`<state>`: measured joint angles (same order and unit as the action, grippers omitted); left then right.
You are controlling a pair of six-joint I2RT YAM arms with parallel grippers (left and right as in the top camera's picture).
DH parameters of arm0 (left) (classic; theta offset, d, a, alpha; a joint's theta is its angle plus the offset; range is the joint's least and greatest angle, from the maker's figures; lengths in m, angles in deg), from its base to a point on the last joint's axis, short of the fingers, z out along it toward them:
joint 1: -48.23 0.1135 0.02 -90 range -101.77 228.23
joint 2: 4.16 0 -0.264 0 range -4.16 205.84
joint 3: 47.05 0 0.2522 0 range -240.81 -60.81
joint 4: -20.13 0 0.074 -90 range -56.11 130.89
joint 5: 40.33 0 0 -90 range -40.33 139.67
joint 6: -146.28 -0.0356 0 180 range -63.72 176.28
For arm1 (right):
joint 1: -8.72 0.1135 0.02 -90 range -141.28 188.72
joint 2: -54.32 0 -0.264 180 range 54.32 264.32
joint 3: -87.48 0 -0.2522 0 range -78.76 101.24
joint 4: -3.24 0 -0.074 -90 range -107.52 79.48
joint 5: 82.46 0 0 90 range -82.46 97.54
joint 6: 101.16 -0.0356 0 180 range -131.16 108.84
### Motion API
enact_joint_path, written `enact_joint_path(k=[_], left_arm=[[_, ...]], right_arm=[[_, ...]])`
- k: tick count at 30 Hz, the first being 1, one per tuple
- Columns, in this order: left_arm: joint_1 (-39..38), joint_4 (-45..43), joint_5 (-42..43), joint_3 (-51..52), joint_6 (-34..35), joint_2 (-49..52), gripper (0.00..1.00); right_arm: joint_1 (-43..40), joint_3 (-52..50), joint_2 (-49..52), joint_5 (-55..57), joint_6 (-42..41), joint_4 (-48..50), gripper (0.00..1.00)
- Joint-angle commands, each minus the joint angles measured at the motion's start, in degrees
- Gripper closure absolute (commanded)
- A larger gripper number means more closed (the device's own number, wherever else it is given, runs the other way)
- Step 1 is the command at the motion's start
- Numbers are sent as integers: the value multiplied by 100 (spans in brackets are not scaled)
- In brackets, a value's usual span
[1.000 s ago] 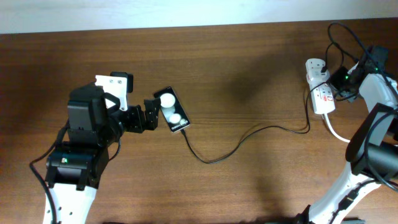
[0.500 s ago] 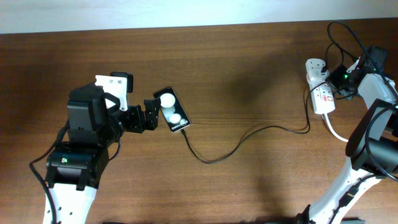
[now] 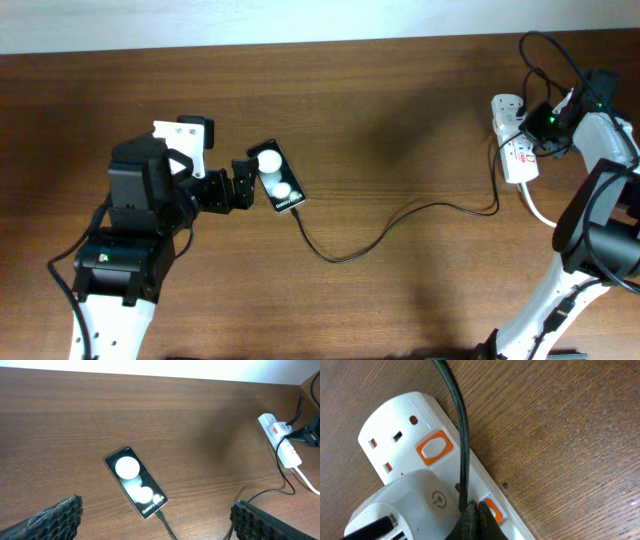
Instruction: Plug charger to phone and switch on socket
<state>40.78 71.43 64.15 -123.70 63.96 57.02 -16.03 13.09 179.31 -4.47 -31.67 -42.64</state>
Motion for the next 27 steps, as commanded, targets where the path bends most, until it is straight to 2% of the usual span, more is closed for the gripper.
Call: enact_joint_path(k=[1,7,12,15,21,24,27], left_arm=[[-13,-11,-39,-31,-94,-13,1],[-13,-11,-39,-31,-92,-13,1],[-13,-11,-39,-31,-94,-13,1],[-13,-11,-39,-31,-94,-13,1],[-13,-11,-39,-31,-92,-13,1],[-13,-11,-39,-33,-94,-13,1],[-13,-11,-39,-31,-94,-13,1]], right_arm=[[310,-219,236,-457,103,-457,96],[258,-214,234,-435,105,-608,96],[-55,-9,-216,1320,-979,-1891,96],[-116,107,-918,1867,-1156,-2406,96],[199,107,-2990,1834,-1123,-2903,96],[927,107,-4002,1084,-72,-3067,96],[1965,107,-4586,826,553,-3272,96]])
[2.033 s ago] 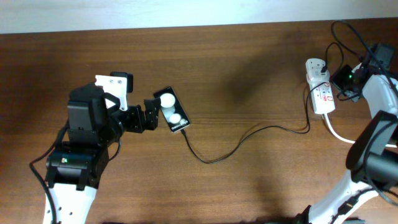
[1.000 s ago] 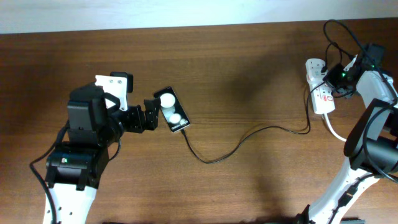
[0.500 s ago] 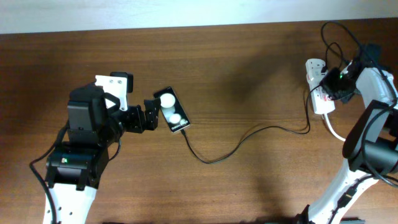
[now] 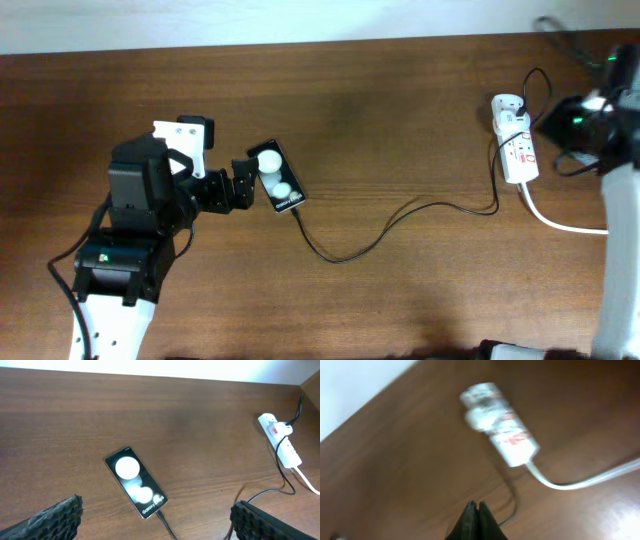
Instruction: Plug charger to phone and switch on socket
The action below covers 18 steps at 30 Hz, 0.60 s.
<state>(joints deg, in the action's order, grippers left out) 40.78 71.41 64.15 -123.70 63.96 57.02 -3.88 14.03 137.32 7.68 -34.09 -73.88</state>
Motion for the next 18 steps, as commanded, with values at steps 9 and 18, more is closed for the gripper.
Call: enact_joint_path(k=[9,18], left_arm=[[-13,-9,-39,-31,-92,-13,1],[-13,-9,-39,-31,-94,-13,1]], right_arm=[[3001,11,-411,-404,920,-527,1],[3023,11,-289,-402,920,-527,1]])
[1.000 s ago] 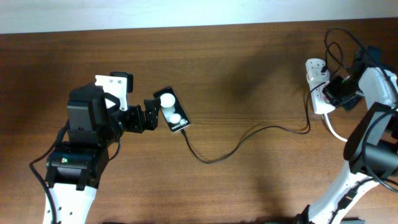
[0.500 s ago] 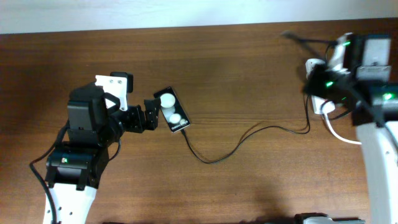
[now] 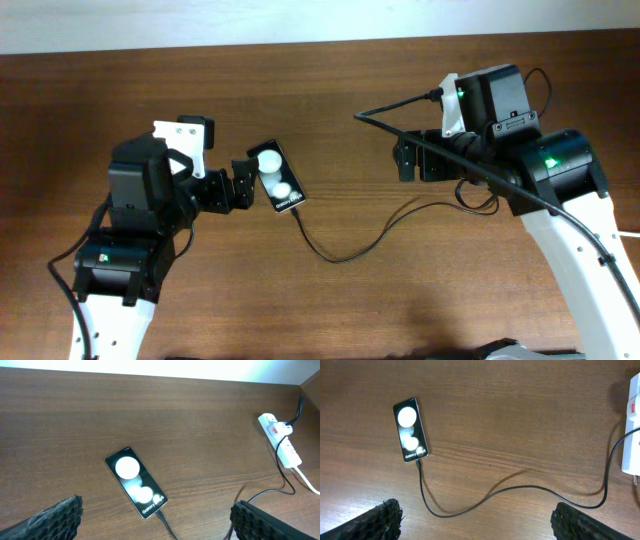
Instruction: Plug charger to phone and switch on socket
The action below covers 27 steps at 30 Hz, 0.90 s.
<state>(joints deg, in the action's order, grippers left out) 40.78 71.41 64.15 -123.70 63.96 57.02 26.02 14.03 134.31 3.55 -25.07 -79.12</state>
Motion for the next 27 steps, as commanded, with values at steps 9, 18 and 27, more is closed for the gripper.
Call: enact_joint_path(k=[9,18,27], left_arm=[[-13,-9,-39,-31,-92,-13,1],[-13,-9,-39,-31,-94,-13,1],[-13,-9,-39,-31,-92,-13,1]], right_arm=[[33,11,13,11,17,0,1],[33,-136,-358,380,20,378,1],[31,-3281,-2645,382,326,2844,1]])
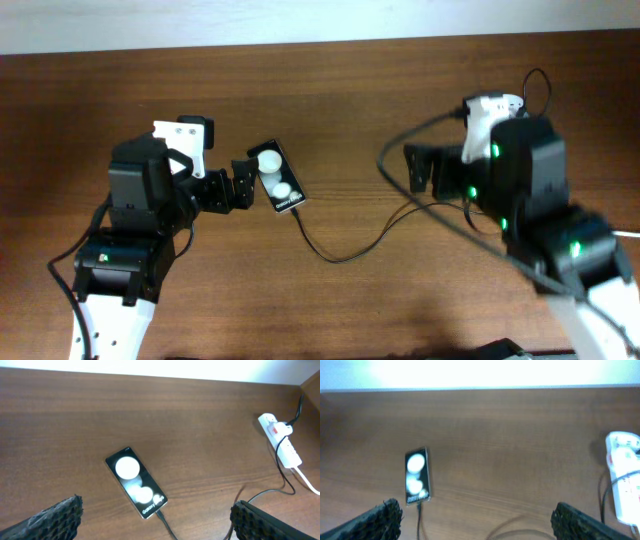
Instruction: Plug charger to phone and switch on socket
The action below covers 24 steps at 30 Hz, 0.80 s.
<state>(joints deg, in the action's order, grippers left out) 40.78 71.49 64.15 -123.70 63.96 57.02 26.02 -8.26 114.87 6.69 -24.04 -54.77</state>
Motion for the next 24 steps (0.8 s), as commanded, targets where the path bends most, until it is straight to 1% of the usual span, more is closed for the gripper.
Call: enact_joint_path(k=[1,7,11,14,18,22,24], left_arm=[[-13,-17,-39,-31,-92,-13,1],[-13,-17,-39,-31,-94,-13,1],[-13,-17,-39,-31,-94,-13,1],[-13,-17,-39,-31,-92,-13,1],[-13,-17,-39,-31,-94,-13,1],[-13,-17,-39,-31,-94,-13,1],[-13,-17,-39,-31,-92,-13,1]], right_arm=[[31,-1373,-911,66,280,605,1],[26,-3821,-2872,68,367,2468,1],[26,-4859,-3919,70,367,3233,1],[22,-5366,-4708,157,367,3462,1],[-173,-5908,-5744,151,365,3471,1],[-326,-6190,-6039,151,365,3657,1],[-391,-6408,-6037,151,365,4120,1]])
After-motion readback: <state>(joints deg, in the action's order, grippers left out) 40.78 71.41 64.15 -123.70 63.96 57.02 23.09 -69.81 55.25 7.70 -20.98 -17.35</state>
